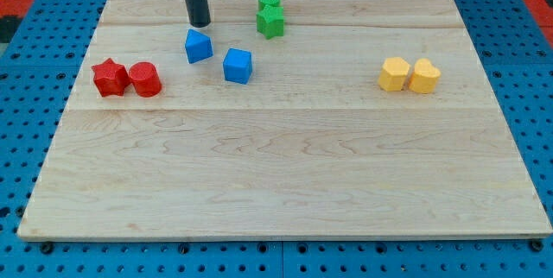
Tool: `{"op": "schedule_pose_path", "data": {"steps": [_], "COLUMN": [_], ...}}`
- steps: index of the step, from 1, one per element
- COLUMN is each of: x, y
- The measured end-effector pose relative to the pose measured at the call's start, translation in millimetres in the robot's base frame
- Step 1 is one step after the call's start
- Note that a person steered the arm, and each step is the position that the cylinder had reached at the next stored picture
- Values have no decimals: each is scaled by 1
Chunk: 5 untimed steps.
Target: Push the blue blocks towards the center of the board
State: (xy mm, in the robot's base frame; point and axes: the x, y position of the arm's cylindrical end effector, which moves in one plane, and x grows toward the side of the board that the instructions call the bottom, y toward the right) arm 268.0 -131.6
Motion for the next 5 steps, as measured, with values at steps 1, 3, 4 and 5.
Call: {"op": "schedule_pose_path", "data": {"steps": [1, 3, 4, 5], "x": [20, 70, 86, 92], "y": [-20, -15, 40, 78]}}
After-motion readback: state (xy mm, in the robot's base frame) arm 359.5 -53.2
